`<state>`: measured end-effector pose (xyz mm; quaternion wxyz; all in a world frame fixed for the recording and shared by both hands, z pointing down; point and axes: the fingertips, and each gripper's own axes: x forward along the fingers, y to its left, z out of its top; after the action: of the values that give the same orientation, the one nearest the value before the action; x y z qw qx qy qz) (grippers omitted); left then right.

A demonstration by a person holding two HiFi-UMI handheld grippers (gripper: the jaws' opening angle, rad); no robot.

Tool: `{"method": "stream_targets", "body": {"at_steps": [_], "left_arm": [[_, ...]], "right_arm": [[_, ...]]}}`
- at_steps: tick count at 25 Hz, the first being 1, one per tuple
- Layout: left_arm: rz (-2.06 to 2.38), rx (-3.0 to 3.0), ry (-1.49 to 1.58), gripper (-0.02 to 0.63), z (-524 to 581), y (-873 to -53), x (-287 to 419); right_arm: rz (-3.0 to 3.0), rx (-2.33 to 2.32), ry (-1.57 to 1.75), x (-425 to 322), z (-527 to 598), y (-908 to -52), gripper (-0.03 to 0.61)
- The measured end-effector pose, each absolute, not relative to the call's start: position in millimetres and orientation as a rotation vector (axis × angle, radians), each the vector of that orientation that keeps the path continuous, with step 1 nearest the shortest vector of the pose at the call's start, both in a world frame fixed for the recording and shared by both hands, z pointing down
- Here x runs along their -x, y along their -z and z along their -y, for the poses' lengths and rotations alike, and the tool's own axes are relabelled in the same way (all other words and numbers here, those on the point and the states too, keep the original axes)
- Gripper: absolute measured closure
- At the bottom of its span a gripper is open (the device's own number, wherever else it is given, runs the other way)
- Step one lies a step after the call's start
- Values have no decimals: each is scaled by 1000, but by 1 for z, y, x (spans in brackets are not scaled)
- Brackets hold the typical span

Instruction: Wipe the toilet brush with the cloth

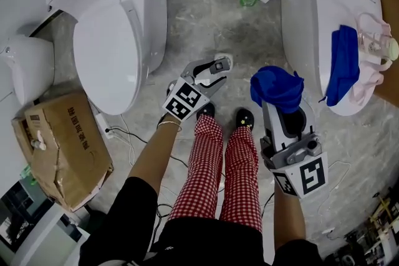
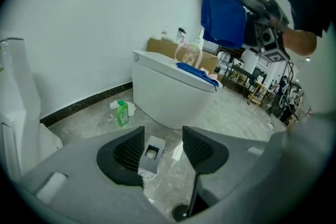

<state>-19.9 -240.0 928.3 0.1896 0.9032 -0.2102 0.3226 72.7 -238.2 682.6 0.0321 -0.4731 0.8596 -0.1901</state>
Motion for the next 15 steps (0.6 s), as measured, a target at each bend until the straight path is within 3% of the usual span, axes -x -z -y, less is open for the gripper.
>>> {"method": "stream_targets", "body": {"at_steps": [15], "left_arm": [[520,-2499,-999,390,241,-957,24]], "right_arm": [[-2732,1444,562,-49,268,-727,496]]}}
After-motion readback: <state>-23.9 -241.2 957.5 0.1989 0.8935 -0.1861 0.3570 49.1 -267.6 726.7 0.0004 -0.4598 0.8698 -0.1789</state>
